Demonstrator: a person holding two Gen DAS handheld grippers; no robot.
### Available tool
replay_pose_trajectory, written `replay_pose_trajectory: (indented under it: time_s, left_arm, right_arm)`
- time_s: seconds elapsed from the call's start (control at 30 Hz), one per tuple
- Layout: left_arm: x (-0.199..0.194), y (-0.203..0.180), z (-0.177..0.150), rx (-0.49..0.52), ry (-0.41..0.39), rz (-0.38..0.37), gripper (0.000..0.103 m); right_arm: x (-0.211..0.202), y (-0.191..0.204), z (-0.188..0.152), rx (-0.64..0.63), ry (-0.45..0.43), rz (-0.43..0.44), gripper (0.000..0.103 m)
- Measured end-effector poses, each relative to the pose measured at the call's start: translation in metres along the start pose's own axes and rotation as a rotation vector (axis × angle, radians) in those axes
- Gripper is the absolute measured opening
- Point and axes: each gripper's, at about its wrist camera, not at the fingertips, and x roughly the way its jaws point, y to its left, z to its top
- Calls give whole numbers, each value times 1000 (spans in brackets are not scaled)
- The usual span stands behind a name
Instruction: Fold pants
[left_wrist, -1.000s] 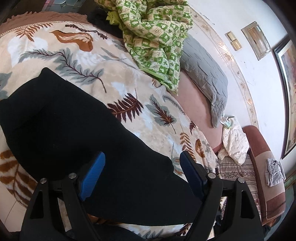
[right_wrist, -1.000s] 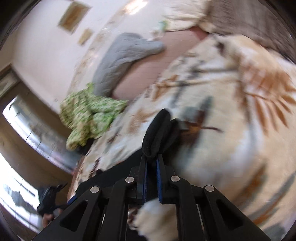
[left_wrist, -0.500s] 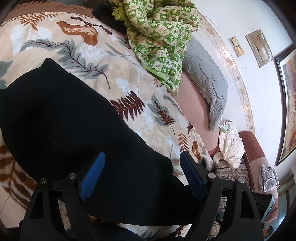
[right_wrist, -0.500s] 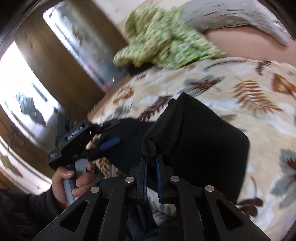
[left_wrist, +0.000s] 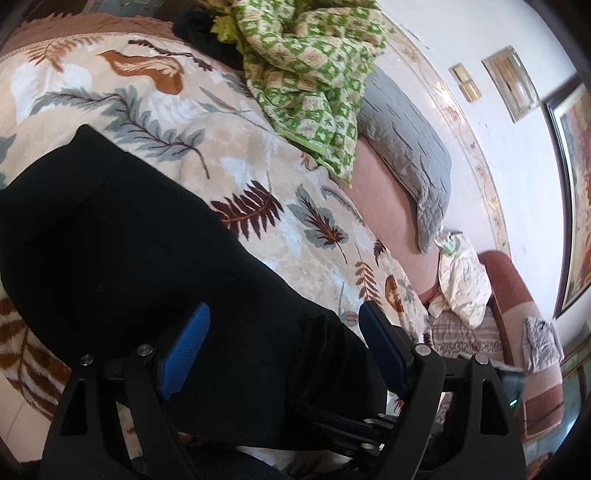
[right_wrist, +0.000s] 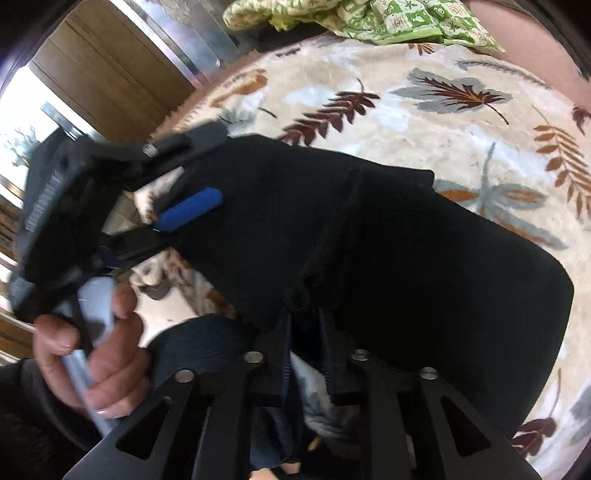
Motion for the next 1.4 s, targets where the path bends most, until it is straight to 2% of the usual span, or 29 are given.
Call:
replay_pose_trajectory:
  time_s: [0.03,0.1,0.17,0.2,0.23,0.27,0.3,0.37,0.43,0.53,0.57,0.6,0.67,0.77,0.83,1.0,1.1,1.2,1.33,1.4]
  left_arm:
    - [0,-4,0,19,4,1,83]
    - [5,-15,0,80,45,-17,83]
    - [9,-29,4,150,96,-47,83]
    - [11,-43,8,228,121,-81,83]
    - [13,-57,10,329,145,-118,83]
    - [16,-74,10,461,176,-149,83]
    - [23,-94,4,663,231,-183,83]
    - [37,-112,-12,898,333,-227,83]
    - [49,-121,-23,992,391,-248,82]
    - [62,-130,-30,1035,457,-313,58]
    - [64,-134,-33,1051,476,-345,54]
    - [64,-135,-37,1068,488,-356,53]
    - [70,-131,-46,1128,524,-333,53]
    - [91,-111,-56,1196,567,-152,52]
    - [91,-102,-58,1213,547,-110,51]
    - [89,-95,-56,1156,544,-131,51]
    - [93,-89,-51,1094,568,-161,50]
    - [94,-85,-50,1057,558,-186,50]
    - [94,-83,-47,1017,552,-204,50]
    - [93,-83,-47,1012,545,-203,50]
  right_arm:
    - [-9,-2,-3,15,-29,34,22]
    - [-36,-6,-16,24,-90,88,34]
    - [-63,-7,-32,-27,-130,70,47]
    - [-78,-10,-44,-61,-145,19,51]
    - [-88,-14,-51,-77,-153,-19,52]
    - [-100,-22,-60,-91,-171,-57,52]
    - [-110,-30,-68,-99,-194,-79,52]
    - [-130,-48,-80,-111,-267,-137,52]
    - [-139,-57,-88,-148,-306,-183,53]
    - [-132,-62,-91,-230,-295,-248,53]
    - [-126,-62,-90,-256,-275,-256,53]
    - [-122,-62,-89,-278,-259,-258,53]
    - [-108,-60,-82,-336,-217,-246,52]
    - [-93,-61,-66,-418,-180,-245,52]
    - [-90,-62,-58,-452,-174,-247,52]
    - [-65,-67,-29,-504,-158,-200,52]
    - [-27,-85,-28,-450,-84,-174,55]
    - [-29,-98,-26,-384,-127,-108,56]
    - [-41,-83,-22,-421,-103,-163,53]
    - [-51,-71,-17,-451,-129,-184,52]
